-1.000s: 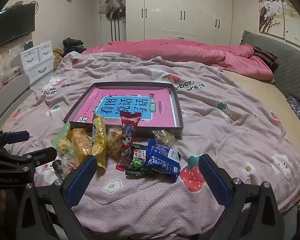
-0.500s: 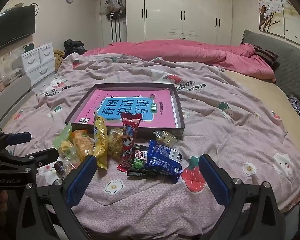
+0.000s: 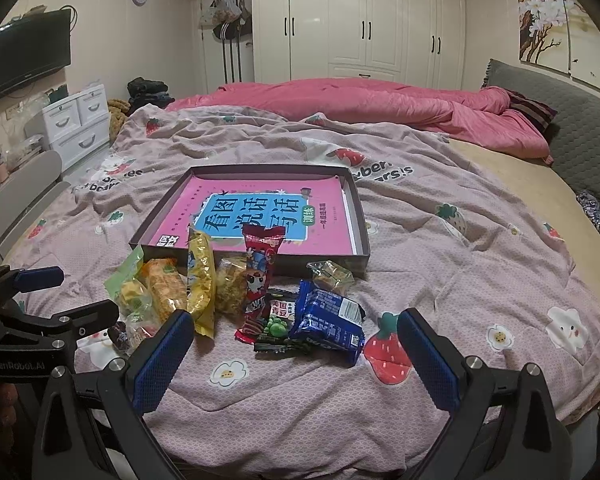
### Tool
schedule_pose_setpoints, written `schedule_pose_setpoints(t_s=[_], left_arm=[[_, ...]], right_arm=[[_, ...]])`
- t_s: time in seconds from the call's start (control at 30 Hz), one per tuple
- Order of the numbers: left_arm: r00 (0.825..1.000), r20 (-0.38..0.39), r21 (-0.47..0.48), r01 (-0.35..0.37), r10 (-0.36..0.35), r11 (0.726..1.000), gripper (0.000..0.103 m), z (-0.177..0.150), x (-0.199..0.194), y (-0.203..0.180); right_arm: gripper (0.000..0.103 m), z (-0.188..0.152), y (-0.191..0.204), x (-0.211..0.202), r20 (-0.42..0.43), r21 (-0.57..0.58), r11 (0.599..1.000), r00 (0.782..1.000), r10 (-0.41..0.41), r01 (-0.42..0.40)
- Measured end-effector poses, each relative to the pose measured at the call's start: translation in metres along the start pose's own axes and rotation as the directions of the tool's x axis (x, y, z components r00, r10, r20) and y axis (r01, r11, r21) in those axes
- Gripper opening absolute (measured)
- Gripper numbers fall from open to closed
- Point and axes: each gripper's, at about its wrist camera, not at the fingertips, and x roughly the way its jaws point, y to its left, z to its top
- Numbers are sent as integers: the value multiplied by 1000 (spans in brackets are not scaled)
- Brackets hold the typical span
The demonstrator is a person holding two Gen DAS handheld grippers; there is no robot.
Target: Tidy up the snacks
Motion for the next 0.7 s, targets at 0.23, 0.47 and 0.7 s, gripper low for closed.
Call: schedule_pose_setpoints(t_s=[0.23,0.47,0.7], left_arm=[[1000,1,6,0,0,1000,99,-1,0,-2],[1000,-1,6,-2,2,1000,99,0,-1,-2],[1000,-1,6,0,0,1000,99,0,-1,-1]], right_arm=[[102,0,0,-1,2,6,1000,1000,2,-2],[102,-1,0,-1,0,7,1000,1000,0,0],[102,-1,-2,-1,-1,11,1000,1000,2,-2]])
